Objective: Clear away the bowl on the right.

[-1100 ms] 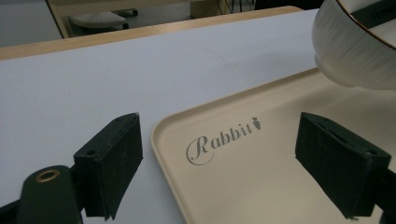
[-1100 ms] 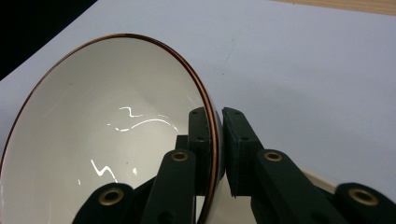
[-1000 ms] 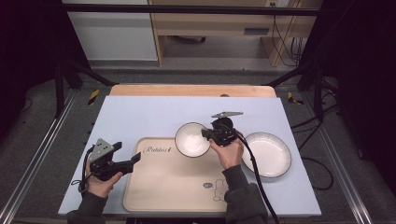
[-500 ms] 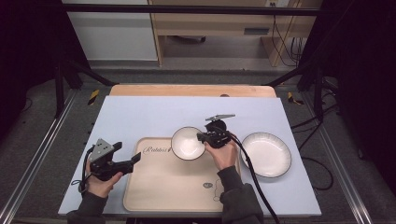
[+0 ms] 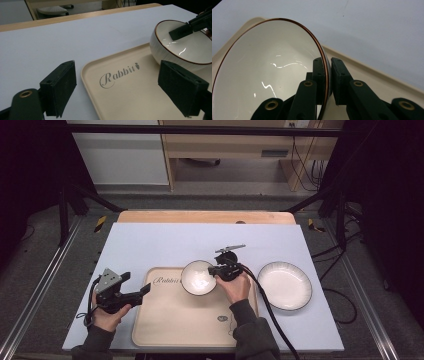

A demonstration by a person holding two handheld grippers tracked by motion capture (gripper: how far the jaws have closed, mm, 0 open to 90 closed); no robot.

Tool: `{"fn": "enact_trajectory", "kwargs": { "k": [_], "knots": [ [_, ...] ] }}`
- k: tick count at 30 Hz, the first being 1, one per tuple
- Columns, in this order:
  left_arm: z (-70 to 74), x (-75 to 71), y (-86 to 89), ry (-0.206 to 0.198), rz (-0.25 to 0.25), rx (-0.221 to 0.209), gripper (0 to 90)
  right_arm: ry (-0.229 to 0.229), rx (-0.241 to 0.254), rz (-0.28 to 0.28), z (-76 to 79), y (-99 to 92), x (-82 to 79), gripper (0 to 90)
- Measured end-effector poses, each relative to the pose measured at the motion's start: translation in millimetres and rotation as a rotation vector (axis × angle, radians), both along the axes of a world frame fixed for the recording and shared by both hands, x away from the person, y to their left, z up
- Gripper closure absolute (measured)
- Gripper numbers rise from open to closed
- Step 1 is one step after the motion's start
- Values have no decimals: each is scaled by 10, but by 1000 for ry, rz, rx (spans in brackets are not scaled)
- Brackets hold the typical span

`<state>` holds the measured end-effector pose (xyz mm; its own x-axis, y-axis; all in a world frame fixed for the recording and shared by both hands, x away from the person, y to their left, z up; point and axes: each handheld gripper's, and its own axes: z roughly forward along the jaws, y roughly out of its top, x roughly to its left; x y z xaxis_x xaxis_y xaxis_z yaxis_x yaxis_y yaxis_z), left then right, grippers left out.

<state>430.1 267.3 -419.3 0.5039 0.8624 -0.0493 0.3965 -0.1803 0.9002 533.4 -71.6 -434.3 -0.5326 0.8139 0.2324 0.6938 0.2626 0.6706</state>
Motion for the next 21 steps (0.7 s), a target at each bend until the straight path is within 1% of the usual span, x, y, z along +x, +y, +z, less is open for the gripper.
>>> {"fn": "enact_trajectory", "kwargs": {
  "k": [9, 15, 18, 21],
  "knots": [
    [-6, 2, -4, 1, -1, 2, 145, 27, -8, 3, -55, 27, 11, 821],
    [-1, 1, 2, 1, 0, -1, 145, 27, -8, 6, -65, 22, 21, 822],
    [-1, 2, 6, 0, 2, -3, 145, 36, -19, 0, -82, 20, 31, 826],
    [-4, 5, 6, 2, 1, 0, 145, 34, -25, -2, -97, 19, 42, 827]
  ]
}}
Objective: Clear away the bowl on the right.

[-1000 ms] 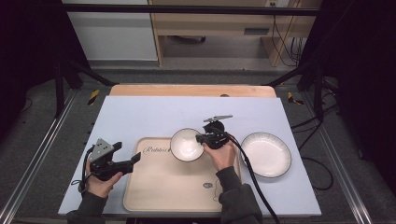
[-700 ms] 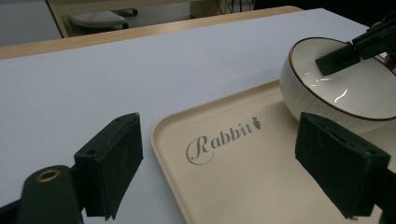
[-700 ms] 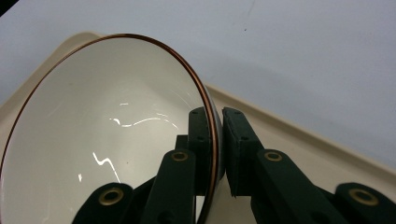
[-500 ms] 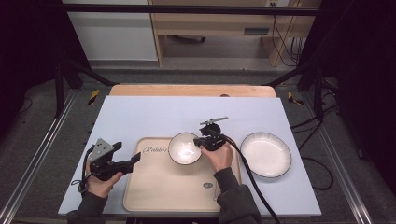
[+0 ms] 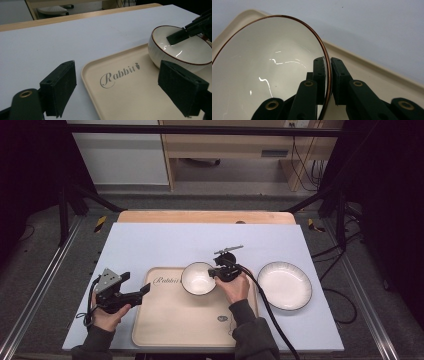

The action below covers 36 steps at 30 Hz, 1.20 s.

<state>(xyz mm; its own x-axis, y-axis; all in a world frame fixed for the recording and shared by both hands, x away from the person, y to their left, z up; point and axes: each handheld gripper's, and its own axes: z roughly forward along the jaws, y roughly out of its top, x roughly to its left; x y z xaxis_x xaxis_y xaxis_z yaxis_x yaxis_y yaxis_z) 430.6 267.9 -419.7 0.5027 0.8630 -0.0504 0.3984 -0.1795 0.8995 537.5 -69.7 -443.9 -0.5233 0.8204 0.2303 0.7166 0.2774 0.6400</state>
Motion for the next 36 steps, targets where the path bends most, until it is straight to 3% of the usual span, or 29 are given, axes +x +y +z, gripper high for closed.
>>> {"fn": "enact_trajectory", "kwargs": {
  "k": [18, 22, 25, 28, 36],
  "knots": [
    [-10, 4, -6, 4, 1, 4, 146, -4, -12, -4, -26, 11, 15, 824],
    [-10, 4, -3, 2, 2, 3, 146, -28, -21, 5, -17, 14, -8, 796],
    [-9, 4, -3, 3, 3, 2, 146, -54, -1, 8, 3, -11, -32, 756],
    [-8, 3, -8, 3, 3, 3, 146, -120, -2, 1, 83, -92, -77, 626],
    [-4, 2, -1, 1, 6, 0, 147, -248, 9, -12, 289, -188, -201, 391]
  ]
}}
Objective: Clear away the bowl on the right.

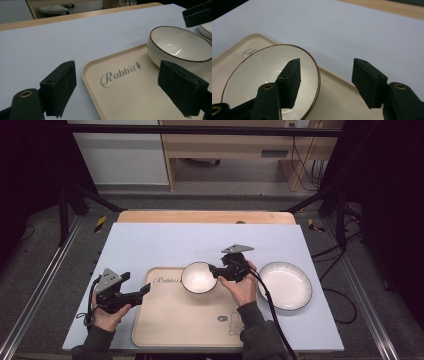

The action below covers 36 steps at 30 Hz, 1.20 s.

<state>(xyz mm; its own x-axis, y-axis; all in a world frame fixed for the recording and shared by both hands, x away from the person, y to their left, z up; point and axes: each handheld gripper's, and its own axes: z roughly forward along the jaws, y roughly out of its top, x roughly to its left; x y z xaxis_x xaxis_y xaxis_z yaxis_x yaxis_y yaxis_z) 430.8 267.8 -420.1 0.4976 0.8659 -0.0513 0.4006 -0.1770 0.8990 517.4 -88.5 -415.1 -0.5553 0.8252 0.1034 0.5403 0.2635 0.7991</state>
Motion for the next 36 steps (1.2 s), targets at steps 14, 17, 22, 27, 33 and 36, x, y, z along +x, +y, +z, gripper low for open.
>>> {"fn": "enact_trajectory", "kwargs": {
  "k": [14, 17, 22, 27, 33, 36],
  "knots": [
    [11, -3, 13, -4, 7, -3, 140, -139, 13, -44, 196, -236, -238, 150],
    [10, -1, 11, -3, 8, -2, 137, -153, 1, -49, 196, -324, -308, 147],
    [13, -1, 10, -3, 7, -2, 132, -162, 10, -41, 219, -460, -423, 147],
    [9, 4, 18, 1, 9, 0, 124, -186, 20, -44, 223, -581, -524, 142],
    [-3, 15, 15, 8, 7, 2, 120, -211, 26, -54, 155, -740, -624, 131],
    [-5, 17, 15, 9, 8, 4, 121, -212, 32, -57, 106, -848, -686, 121]
  ]
}}
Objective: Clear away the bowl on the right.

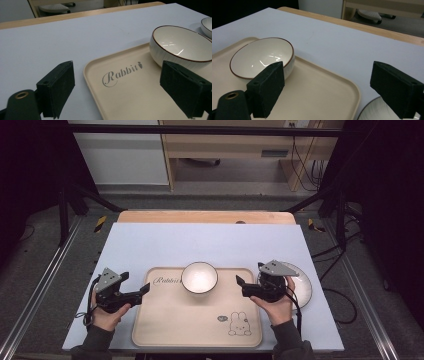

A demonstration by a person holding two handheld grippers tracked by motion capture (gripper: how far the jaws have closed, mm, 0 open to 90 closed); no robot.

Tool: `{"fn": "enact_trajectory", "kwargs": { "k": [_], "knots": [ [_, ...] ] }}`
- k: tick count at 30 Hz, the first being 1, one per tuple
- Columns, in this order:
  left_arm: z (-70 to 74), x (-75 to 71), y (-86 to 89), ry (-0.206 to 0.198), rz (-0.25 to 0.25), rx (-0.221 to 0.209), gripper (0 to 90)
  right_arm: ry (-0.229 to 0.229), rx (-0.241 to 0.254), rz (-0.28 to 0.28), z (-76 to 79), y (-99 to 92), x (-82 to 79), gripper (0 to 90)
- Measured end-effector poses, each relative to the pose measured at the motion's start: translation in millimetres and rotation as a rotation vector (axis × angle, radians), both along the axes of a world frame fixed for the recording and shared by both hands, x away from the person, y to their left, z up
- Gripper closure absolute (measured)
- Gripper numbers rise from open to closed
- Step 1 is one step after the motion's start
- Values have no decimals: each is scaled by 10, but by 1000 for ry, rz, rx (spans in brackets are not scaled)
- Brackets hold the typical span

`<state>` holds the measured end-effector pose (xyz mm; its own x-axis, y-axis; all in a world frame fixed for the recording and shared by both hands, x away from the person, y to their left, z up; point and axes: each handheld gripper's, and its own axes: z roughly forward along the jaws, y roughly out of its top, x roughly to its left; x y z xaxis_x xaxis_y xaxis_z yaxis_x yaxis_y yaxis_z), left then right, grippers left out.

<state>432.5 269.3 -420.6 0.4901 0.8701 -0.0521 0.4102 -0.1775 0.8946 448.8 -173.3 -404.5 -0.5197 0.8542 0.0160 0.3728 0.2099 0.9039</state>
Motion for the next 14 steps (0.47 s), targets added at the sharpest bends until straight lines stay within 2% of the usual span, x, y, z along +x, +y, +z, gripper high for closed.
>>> {"fn": "enact_trajectory", "kwargs": {
  "k": [8, 14],
  "knots": [
    [-25, 16, 16, 3, 10, 1, 122, 20, 14, -35, -134, -239, -127, 109],
    [-55, 37, 39, 16, 12, 6, 126, 17, 19, -52, -155, -329, -176, 116]
  ]
}}
